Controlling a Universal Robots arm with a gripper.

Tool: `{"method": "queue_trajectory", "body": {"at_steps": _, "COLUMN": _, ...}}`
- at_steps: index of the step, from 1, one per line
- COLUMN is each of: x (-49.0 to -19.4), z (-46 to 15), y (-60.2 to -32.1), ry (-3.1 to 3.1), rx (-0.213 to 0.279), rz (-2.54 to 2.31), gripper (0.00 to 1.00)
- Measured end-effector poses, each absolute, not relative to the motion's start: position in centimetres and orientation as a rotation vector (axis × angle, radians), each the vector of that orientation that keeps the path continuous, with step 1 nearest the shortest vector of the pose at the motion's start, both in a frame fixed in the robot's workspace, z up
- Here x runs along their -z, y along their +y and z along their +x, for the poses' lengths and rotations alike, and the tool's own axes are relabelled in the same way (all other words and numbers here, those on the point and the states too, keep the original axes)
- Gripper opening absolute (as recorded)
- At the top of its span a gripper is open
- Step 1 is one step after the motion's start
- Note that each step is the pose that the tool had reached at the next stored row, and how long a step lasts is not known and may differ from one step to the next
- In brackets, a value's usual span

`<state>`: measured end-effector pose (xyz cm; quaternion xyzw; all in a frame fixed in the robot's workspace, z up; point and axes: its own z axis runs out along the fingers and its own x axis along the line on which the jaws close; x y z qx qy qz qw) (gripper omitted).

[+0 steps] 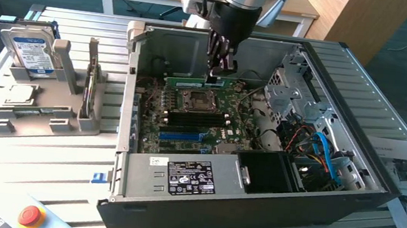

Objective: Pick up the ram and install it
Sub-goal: 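Insert the ram into the slot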

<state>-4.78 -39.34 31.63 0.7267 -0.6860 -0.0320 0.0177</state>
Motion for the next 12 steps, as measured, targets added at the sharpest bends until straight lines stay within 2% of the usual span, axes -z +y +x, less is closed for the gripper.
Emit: {"method": "queue_trajectory", "body": {"at_steps": 12, "x": -30.3, "z": -4.8, "y": -39.3, "ry": -2.131, "rx": 0.099, "rz": 2.258, "gripper": 0.12}}
